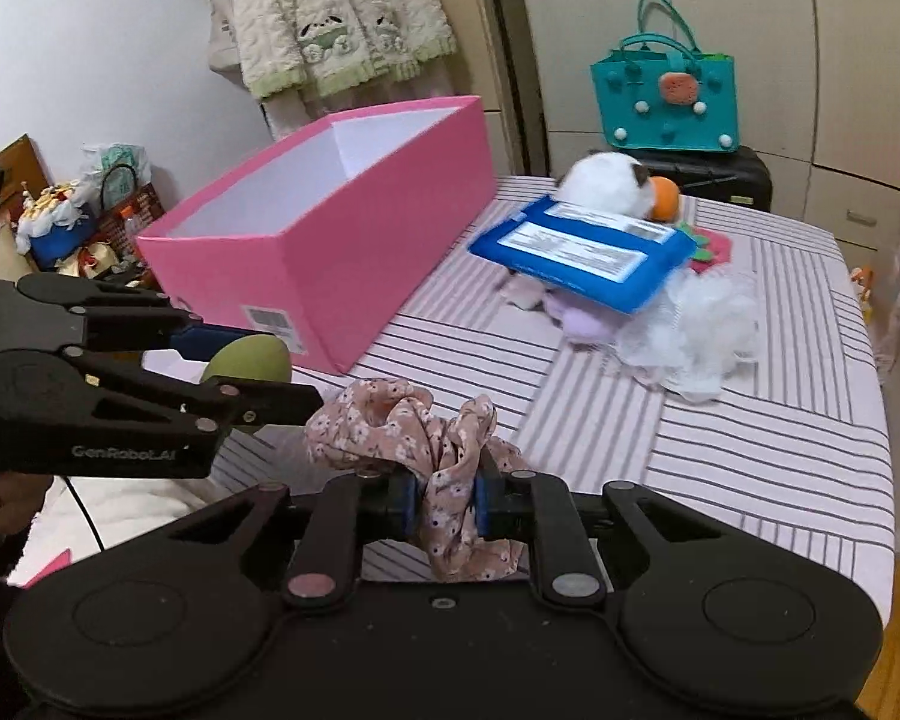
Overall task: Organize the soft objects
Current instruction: 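Carry both items over the pink box while the right gripper releases the cloth inside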
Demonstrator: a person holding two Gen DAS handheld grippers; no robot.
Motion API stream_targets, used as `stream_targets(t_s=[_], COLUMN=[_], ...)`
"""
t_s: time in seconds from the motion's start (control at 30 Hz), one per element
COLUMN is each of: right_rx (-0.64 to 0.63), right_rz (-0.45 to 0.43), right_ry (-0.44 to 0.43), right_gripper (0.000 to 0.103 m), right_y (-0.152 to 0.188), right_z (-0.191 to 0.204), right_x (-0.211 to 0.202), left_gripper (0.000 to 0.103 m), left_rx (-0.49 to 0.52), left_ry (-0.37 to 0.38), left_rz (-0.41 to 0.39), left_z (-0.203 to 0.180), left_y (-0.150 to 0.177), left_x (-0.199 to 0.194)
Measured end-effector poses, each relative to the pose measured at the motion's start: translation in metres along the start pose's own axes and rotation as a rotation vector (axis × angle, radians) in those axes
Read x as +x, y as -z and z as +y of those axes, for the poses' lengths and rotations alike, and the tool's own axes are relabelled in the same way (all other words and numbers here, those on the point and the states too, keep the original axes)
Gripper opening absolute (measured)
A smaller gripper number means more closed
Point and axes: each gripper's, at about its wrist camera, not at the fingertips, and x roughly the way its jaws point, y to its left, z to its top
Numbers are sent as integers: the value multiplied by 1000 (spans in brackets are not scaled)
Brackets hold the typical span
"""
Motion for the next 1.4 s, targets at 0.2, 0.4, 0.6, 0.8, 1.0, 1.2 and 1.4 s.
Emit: stream_targets(t_s=[0.2,0.4,0.6,0.8,1.0,1.2,1.4], right_rx=[-17,-66,-121,-139,-183,-330,-421], right_rz=[29,56,56,52,-21,10,100], right_ry=[-48,-112,-169,-190,-198,-95,-83], right_gripper=[21,21,21,21,22,22,22], right_y=[-19,-47,-78,-114,-158,-205,-244], right_z=[21,42,56,63,66,63,59], right_x=[0,-3,-1,15,31,79,142], left_gripper=[43,43,43,43,43,43,45], left_rx=[3,14,5,-9,-38,-35,-51], left_ry=[0,44,95,100,95,7,-31], left_rz=[22,68,95,68,29,53,86], left_z=[32,62,86,110,141,169,195], left_y=[-4,-11,-22,-40,-68,-99,-128], left_x=[-23,-43,-53,-55,-47,-10,41])
